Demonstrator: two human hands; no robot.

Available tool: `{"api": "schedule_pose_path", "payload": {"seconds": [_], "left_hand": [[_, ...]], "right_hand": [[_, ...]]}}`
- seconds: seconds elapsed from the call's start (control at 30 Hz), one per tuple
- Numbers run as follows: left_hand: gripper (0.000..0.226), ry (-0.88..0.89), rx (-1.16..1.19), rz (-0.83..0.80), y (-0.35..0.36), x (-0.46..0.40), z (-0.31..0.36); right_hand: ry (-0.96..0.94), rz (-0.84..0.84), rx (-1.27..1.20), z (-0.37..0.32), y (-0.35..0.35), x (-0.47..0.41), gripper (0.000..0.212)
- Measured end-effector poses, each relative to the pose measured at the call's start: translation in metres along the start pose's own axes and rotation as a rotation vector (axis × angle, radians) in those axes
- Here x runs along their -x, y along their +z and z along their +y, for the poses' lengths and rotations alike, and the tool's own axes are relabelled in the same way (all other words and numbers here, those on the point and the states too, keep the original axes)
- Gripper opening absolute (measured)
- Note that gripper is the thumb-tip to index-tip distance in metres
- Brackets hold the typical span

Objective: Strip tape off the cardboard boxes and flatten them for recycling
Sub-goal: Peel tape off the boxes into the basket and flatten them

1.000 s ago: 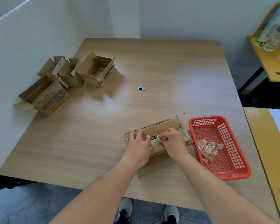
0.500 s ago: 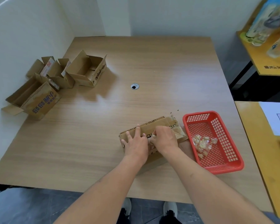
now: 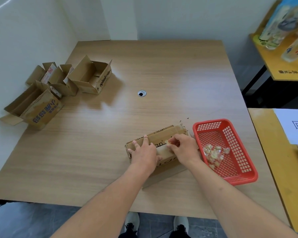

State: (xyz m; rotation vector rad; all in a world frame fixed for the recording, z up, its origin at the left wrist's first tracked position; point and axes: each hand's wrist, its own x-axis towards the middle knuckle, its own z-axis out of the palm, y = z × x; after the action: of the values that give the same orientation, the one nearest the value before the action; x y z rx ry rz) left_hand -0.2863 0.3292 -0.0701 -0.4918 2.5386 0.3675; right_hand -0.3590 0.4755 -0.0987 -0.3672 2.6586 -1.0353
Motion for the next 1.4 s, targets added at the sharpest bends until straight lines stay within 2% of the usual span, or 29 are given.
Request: {"api": "schedule_pose_path", "payload": {"seconds": [0.1, 0.13, 0.23, 0.33, 0.47, 0.53, 0.63, 0.8, 0.9, 0.93, 1.1, 1.27, 1.4], "left_hand": [[0.048, 0.081, -0.001, 0.085, 0.002, -0.001, 0.002], [0.049, 0.104, 0.036, 0.101, 0.003, -0.001, 0.003], [0.070, 0.142, 0.075, 0.086, 0.006, -0.002, 0.005], [0.067, 0.160, 0.013, 0.069, 0.013, -0.002, 0.006], [0.064, 0.165, -0.023, 0.037, 0.015, -0.005, 0.002], [0.065, 0.167, -0.033, 0.026, 0.013, -0.005, 0.002], [0.066, 0.160, -0.036, 0.020, 0.012, -0.005, 0.003], [0.065, 0.154, -0.046, 0.007, 0.012, -0.008, 0.004], [0.065, 0.152, -0.059, 0.003, 0.011, -0.008, 0.007], [0.065, 0.151, -0.062, 0.002, 0.011, -0.008, 0.007], [0.065, 0.156, -0.063, 0.019, 0.014, -0.008, 0.004], [0.066, 0.166, -0.061, 0.010, 0.012, -0.008, 0.002], [0.065, 0.162, -0.057, 0.002, 0.012, -0.008, 0.002]], "right_hand": [[-0.014, -0.109, -0.078, 0.005, -0.008, -0.004, 0.048], [-0.022, -0.130, -0.070, 0.006, -0.010, -0.006, 0.051], [-0.068, -0.175, 0.013, 0.003, -0.008, -0.011, 0.037], [-0.087, -0.172, 0.034, -0.001, -0.001, -0.015, 0.027], [-0.048, -0.058, 0.057, 0.000, 0.005, -0.014, 0.018], [0.003, 0.034, -0.014, 0.003, 0.005, -0.009, 0.012], [0.100, 0.123, -0.113, 0.011, 0.001, -0.008, 0.013], [0.080, -0.086, -0.148, 0.008, -0.011, -0.016, 0.013], [0.040, -0.174, -0.037, 0.005, -0.010, -0.017, 0.035], [0.023, -0.171, 0.022, 0.002, -0.009, -0.017, 0.035], [0.004, -0.028, 0.170, -0.007, -0.002, -0.012, 0.020], [0.192, 0.193, -0.125, 0.004, -0.010, -0.006, 0.006], [0.229, 0.304, -0.194, 0.012, -0.015, -0.005, 0.004]]}}
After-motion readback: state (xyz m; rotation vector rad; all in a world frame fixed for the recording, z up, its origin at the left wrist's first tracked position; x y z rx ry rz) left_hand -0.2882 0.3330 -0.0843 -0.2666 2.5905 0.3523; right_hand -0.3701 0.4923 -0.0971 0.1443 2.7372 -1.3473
